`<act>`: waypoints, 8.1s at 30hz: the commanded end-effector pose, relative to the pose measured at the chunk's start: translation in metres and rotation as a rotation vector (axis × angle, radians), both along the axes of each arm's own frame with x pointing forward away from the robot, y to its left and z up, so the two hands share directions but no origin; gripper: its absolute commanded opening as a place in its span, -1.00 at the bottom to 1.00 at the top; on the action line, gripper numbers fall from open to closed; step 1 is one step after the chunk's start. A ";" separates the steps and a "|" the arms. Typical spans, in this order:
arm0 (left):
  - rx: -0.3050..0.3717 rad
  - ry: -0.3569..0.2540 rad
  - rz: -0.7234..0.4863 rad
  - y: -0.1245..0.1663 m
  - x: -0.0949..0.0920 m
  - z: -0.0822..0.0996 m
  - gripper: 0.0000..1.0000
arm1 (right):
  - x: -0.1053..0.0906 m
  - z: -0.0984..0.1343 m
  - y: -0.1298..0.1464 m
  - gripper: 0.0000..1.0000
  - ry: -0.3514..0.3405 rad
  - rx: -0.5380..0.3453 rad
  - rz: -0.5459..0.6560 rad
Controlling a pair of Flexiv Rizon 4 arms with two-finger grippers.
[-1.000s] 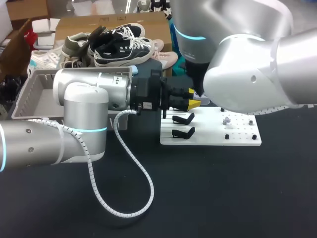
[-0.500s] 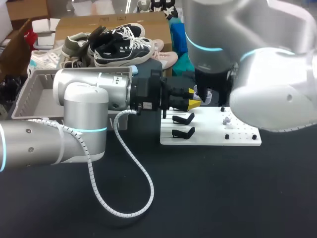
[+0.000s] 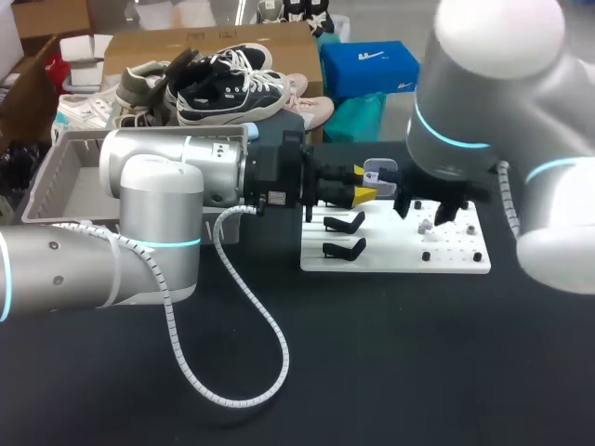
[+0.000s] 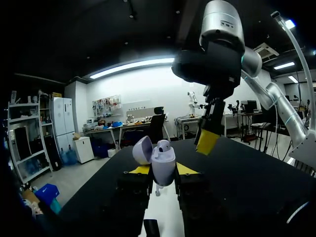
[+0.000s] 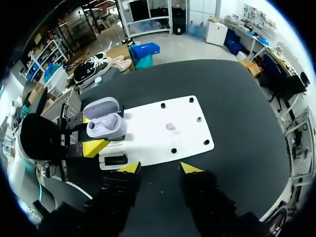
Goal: Pick up each earbud case from the left stands, insert the matching earbuds, close the lid, and place the case in the box.
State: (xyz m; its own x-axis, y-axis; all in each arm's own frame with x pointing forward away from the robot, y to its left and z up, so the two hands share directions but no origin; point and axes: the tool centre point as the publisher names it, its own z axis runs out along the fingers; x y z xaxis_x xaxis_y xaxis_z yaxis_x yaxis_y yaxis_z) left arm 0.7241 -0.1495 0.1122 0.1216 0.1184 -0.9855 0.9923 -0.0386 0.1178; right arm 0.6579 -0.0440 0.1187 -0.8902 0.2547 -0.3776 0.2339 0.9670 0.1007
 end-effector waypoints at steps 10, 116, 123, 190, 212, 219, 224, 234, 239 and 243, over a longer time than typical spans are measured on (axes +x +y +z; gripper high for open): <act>-0.002 -0.002 0.002 0.000 0.000 -0.001 -1.00 | 0.025 -0.040 -0.016 -0.15 0.028 0.126 0.034; -0.002 -0.002 0.002 0.000 0.000 -0.001 -1.00 | 0.077 -0.097 -0.025 -0.60 0.139 0.146 0.020; -0.002 -0.002 0.002 0.000 0.000 -0.001 -1.00 | 0.077 -0.096 -0.023 -0.65 0.139 0.142 0.016; -0.002 -0.002 0.002 0.000 0.000 -0.001 -1.00 | -0.011 0.109 0.022 -1.00 0.046 0.047 1.030; -0.002 -0.002 0.002 0.000 0.000 -0.001 -1.00 | 0.037 0.082 0.049 -1.00 0.088 -0.076 1.218; -0.002 -0.002 0.002 0.000 0.000 -0.001 -1.00 | 0.041 0.073 0.050 -1.00 0.100 -0.089 1.228; -0.002 -0.002 0.002 0.000 0.000 -0.001 -1.00 | 0.045 0.065 0.051 -1.00 0.109 -0.094 1.229; -0.002 -0.002 0.002 0.000 0.000 -0.001 -1.00 | 0.052 0.054 0.050 -1.00 0.118 -0.087 1.231; -0.002 -0.002 0.002 0.000 0.000 -0.001 -1.00 | 0.053 0.050 0.051 -1.00 0.123 -0.092 1.235; -0.002 -0.002 0.002 0.000 0.000 -0.001 -1.00 | 0.053 0.048 0.050 -1.00 0.127 -0.090 1.232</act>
State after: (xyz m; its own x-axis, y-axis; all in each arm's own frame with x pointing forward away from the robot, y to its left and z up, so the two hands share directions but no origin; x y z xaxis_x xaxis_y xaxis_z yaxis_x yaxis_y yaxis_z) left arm 0.7240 -0.1493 0.1123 0.1216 0.1184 -0.9855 0.9923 -0.0385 0.1178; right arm 0.7086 0.0060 0.1673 -0.5491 -0.7990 -0.2451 -0.8314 0.5522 0.0622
